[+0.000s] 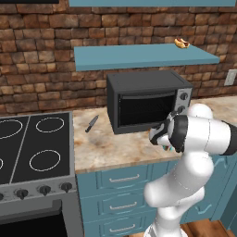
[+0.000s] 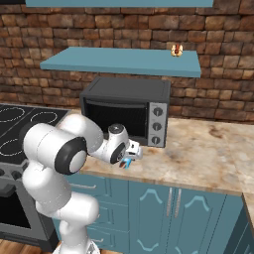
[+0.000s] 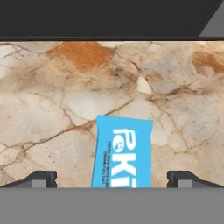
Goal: Pick the boxed food and bar from the counter and place them in the cabinets closest to them.
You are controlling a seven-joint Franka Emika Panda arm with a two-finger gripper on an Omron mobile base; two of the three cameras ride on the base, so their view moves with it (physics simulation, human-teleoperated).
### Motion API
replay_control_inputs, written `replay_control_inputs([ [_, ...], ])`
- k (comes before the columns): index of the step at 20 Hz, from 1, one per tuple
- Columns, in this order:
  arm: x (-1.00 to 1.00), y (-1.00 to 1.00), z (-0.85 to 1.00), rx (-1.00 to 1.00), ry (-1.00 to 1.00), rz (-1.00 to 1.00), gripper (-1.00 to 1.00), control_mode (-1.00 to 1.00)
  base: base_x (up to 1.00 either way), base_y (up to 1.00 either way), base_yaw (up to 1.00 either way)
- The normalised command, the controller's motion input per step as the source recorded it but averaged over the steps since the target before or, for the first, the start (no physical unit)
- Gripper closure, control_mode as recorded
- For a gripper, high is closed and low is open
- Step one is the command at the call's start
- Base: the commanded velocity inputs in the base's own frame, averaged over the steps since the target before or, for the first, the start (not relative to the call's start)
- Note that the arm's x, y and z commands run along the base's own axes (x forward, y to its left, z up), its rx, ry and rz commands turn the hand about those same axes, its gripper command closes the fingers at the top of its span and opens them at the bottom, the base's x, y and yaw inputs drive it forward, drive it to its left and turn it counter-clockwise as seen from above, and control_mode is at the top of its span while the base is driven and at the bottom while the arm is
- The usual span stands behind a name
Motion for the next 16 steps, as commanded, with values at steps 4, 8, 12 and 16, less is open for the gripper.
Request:
replay_control_inputs([
  [4,0.00,0.00,0.00,0.00,0.00,0.00,-1.00,-1.00,0.00,0.00,0.00],
  [8,0.00,-0.05,-0.16,0.00,0.00,0.00,-1.00,-1.00,0.00,0.00,0.00],
  [12,0.00,-0.01,-0.33,0.00,0.00,0.00,-1.00,-1.00,0.00,0.00,0.00],
  [16,0.00,0.00,-0.30,0.00,0.00,0.00,-1.00,-1.00,0.00,0.00,0.00],
])
